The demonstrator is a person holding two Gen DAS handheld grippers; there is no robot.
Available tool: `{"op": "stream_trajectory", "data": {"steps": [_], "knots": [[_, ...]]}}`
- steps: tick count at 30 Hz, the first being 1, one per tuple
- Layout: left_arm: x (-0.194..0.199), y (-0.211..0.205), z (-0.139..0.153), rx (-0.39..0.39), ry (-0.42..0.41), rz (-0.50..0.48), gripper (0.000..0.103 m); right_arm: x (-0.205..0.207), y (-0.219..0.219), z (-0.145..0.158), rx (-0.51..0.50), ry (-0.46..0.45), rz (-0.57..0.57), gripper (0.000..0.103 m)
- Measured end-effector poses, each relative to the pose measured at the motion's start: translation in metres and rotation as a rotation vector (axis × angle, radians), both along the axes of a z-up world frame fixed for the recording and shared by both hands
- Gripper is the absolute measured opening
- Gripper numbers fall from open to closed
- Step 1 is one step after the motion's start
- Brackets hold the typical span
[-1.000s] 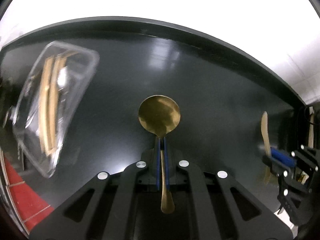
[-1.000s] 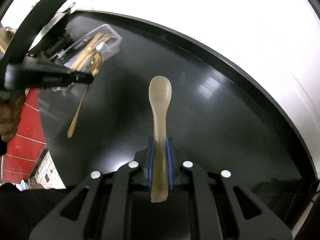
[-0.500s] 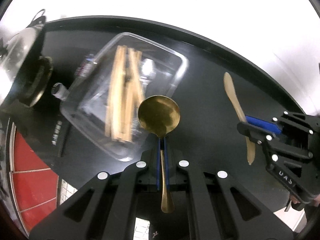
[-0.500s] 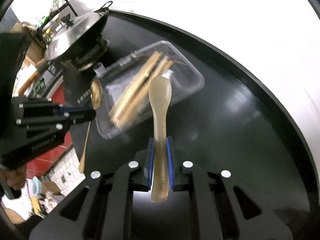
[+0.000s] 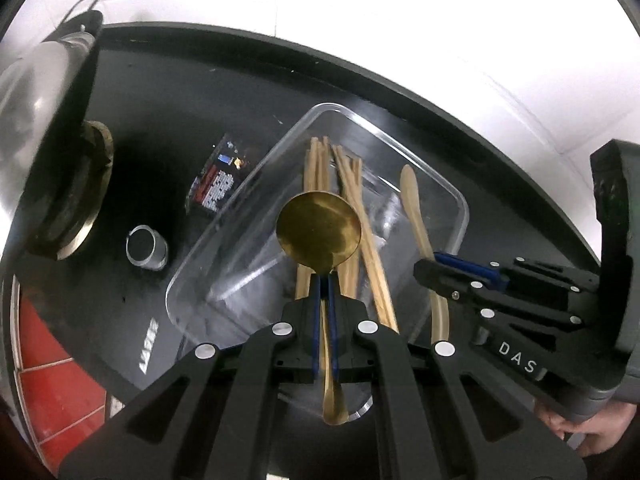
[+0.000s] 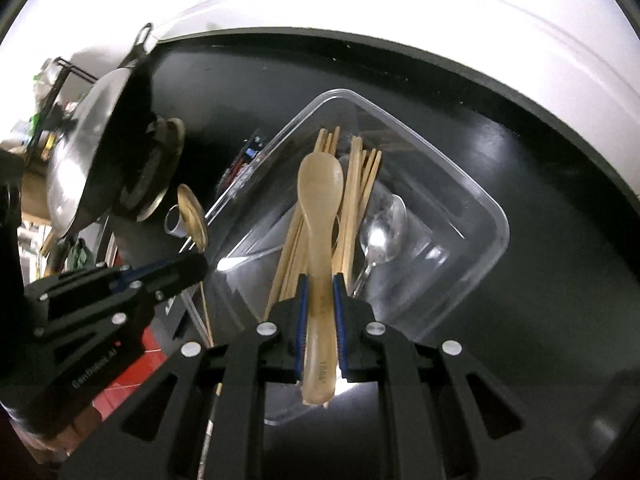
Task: Organize utensils
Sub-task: 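Open both tools over the container to drop the spoons inside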
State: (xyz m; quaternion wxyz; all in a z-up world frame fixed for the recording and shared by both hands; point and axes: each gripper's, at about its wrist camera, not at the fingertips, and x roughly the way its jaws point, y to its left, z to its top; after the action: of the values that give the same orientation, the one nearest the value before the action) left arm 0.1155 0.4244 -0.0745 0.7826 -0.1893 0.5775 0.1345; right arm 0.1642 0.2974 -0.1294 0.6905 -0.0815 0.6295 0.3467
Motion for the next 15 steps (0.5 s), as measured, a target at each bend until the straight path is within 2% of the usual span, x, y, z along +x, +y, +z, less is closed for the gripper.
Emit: {"op": "stream_trajectory", "data": {"steps": [8, 10, 11, 12, 13, 15], "knots": [[0.018, 0.012, -0.032, -0.039, 0.038, -0.017, 0.002, 0.015, 0.002, -0.013, -0.005, 0.041, -0.059, 0.014], [0.020, 0.014, -0.037, -0.022, 0.035, -0.017, 0.003, 0.018, -0.005, -0.012, 0.026, 0.047, -0.075, 0.043], [0.021, 0.016, -0.041, -0.003, 0.040, -0.018, 0.003, 0.020, -0.015, -0.007, 0.046, 0.041, -0.094, 0.070], [0.021, 0.017, -0.043, 0.015, 0.056, -0.015, 0.003, 0.021, -0.023, -0.001, 0.066, 0.011, -0.112, 0.077], [0.017, 0.019, -0.042, 0.024, 0.060, 0.003, 0.003, 0.021, -0.031, 0.005, 0.075, -0.016, -0.120, 0.077], [0.011, 0.020, -0.037, 0.029, 0.034, 0.007, 0.033, 0.021, -0.050, 0.013, 0.100, -0.012, -0.130, 0.078]]}}
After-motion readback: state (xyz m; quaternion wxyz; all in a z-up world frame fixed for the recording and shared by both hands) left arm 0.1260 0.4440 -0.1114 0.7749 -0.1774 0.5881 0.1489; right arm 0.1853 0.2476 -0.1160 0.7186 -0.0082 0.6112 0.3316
